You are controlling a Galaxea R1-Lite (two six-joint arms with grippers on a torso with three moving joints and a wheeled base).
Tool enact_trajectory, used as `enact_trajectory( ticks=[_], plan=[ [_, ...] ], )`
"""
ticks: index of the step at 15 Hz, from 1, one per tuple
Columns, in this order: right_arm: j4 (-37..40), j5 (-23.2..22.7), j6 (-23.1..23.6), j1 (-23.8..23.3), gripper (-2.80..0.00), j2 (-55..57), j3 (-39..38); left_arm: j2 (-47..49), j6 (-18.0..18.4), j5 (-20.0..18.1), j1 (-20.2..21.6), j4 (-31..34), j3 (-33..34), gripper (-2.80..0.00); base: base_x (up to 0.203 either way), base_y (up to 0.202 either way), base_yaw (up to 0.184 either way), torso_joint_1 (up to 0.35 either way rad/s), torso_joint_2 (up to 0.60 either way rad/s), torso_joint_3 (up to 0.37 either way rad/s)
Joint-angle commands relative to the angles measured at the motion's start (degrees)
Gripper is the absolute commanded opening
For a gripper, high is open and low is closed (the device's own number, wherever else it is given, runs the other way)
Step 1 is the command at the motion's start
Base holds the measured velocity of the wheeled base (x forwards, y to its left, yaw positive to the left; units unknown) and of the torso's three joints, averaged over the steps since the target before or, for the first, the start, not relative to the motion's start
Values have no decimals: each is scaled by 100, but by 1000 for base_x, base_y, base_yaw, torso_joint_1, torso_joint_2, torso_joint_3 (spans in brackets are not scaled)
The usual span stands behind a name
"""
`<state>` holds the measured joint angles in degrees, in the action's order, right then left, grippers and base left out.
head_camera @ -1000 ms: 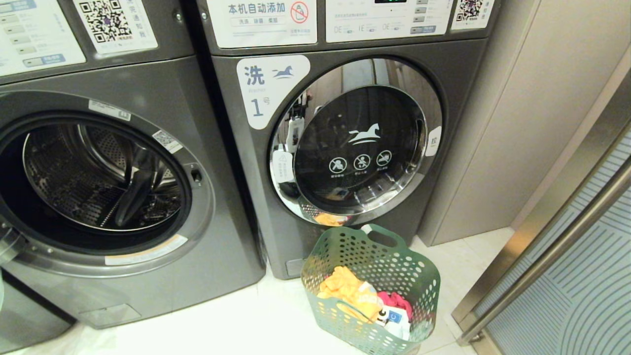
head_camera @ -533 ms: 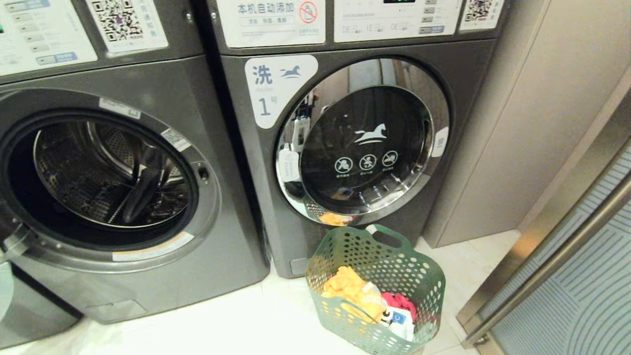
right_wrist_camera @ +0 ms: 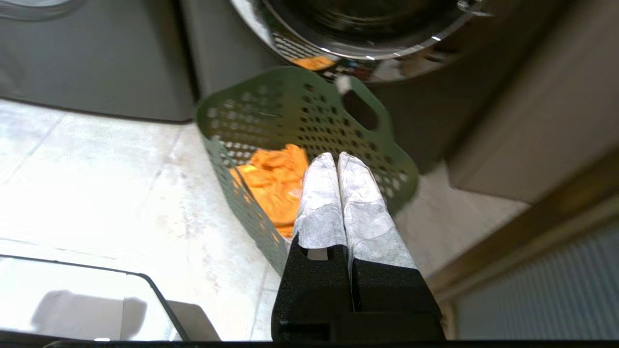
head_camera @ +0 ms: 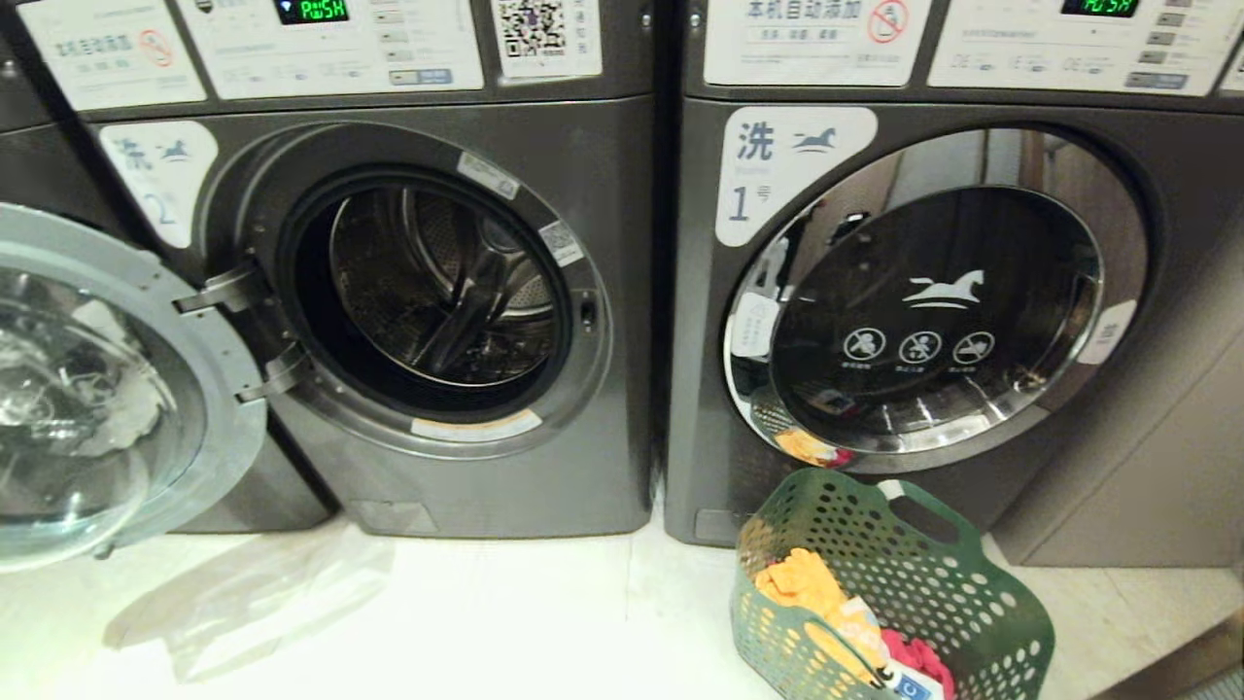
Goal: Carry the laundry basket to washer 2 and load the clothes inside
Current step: Open the lid of the washing machine
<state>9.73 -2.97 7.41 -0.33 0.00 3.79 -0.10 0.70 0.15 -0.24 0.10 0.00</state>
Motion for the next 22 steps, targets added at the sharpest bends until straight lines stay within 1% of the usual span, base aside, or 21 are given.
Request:
enact_trajectory(
  ticks=[1,14,16,22],
  plan=[
    [3,-1,6,-2,-280,9,-1,1,0,-4,-2,-1,0,-280,-1,-6,134,-2,11,7],
    [3,7,-12,-2,-280,9,-10,1,0,-6,-2,-1,0,-280,0,0,7,0,0,0],
    [3,11,-3,-2,-280,9,-10,2,0,-6,-2,-1,0,-280,1,96,2,3,2,2],
    [3,16,-3,-2,-280,9,-10,1,0,-5,-2,-1,0,-280,0,198,-3,2,-1,-1]
  ],
)
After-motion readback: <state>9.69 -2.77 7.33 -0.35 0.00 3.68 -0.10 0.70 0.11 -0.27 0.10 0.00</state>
